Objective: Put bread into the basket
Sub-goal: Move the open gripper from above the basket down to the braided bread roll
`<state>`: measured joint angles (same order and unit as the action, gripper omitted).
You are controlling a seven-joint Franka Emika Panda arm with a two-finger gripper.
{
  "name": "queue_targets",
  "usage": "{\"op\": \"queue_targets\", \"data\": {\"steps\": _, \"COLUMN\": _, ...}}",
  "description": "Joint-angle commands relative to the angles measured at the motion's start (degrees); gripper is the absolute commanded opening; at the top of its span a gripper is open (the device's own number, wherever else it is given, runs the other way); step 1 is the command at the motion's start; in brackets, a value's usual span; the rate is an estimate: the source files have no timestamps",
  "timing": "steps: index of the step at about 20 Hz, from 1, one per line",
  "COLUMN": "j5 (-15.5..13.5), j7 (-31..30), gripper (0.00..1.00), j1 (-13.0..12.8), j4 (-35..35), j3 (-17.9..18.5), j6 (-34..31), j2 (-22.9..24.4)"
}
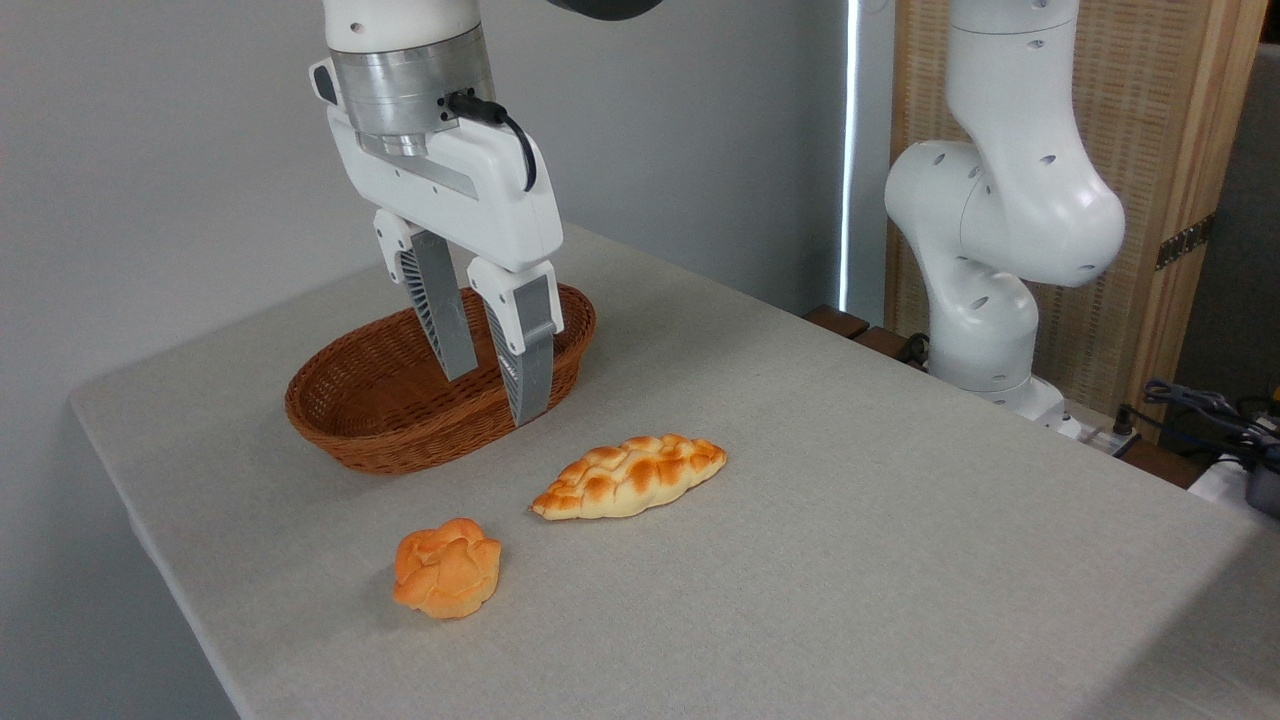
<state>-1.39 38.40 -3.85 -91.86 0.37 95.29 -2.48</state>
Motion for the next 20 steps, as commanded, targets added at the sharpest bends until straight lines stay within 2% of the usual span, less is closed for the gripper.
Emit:
{"op": "queue_targets", "data": {"steps": 1, "j5": -2.4, "j7": 0.6, "gripper": 1.0, "j1": 0.7, "j4": -1.5, "j3": 1.1, "j6": 0.5, "j2": 1.0}}
{"op": "queue_targets", "data": {"steps": 11, "j5": -2.3, "j7": 0.7, "gripper": 1.0, "j1": 0.7, "j4": -2.6, "j3": 0.7, "j6": 0.5, "j2": 1.4}}
{"op": "queue_targets", "data": {"steps": 15, "j5": -2.3, "j7": 1.1, "gripper": 1.0, "j1": 0.8, "j4": -8.2, "j3": 0.2, "j6": 2.3, "j2": 4.9}}
{"op": "queue_targets", "data": {"steps": 20, "j5": -2.3, "j7": 1.3, "gripper": 1.0, "j1": 0.9, "j4": -16.1, "j3": -4.5, "j6": 7.6, "j2": 8.4}}
